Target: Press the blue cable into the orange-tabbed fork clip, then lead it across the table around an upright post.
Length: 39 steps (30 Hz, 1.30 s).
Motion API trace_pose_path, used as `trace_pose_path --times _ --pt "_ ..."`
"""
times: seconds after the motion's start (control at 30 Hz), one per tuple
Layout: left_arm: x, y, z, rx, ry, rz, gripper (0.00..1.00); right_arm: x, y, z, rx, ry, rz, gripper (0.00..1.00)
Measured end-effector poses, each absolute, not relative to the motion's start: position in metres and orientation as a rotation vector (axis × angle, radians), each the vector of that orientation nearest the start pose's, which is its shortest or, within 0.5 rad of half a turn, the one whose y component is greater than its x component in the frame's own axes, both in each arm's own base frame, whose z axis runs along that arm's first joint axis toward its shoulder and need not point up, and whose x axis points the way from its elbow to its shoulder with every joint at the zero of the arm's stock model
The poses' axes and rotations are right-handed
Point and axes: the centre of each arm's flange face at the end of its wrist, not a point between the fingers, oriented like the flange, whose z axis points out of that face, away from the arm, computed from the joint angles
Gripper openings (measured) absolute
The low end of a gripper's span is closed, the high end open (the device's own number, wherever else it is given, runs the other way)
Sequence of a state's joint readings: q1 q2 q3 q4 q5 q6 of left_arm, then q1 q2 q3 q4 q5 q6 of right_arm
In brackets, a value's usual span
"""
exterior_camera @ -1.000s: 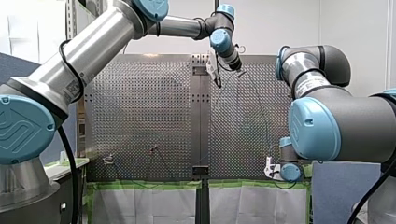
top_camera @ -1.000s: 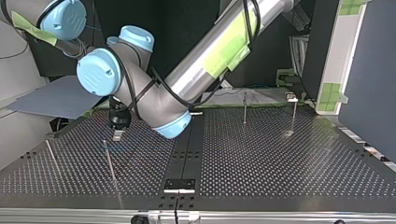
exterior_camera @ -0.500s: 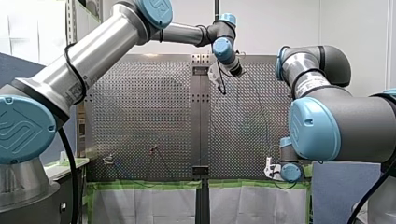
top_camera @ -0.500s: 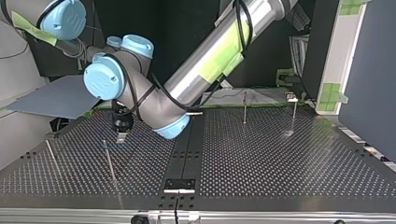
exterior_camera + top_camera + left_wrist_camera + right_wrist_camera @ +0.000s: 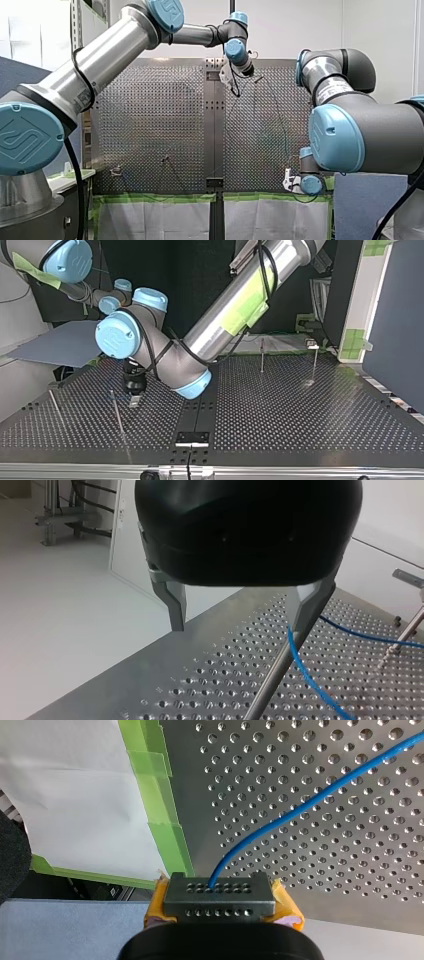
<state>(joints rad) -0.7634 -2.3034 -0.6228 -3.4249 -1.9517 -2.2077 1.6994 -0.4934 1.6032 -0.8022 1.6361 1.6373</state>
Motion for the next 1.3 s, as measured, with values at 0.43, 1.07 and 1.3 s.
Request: trace_pose_path --times 0.43,1.07,1.3 --pt "0.482 -0.602 0.430 -0.178 1.717 -0.750 0.98 0.205 -0.591 -0.114 1.460 -1.438 1.112 0.00" --pt "0.520 -0.598 0.431 -0.231 1.624 -0.656 0.98 0.209 -0.589 -0.114 1.469 -1.434 1.113 0.00" --pt "0.523 -0.590 0.459 -0.246 1.561 -0.596 0.98 0.212 -0.588 -0.114 1.476 -1.429 1.116 0.00"
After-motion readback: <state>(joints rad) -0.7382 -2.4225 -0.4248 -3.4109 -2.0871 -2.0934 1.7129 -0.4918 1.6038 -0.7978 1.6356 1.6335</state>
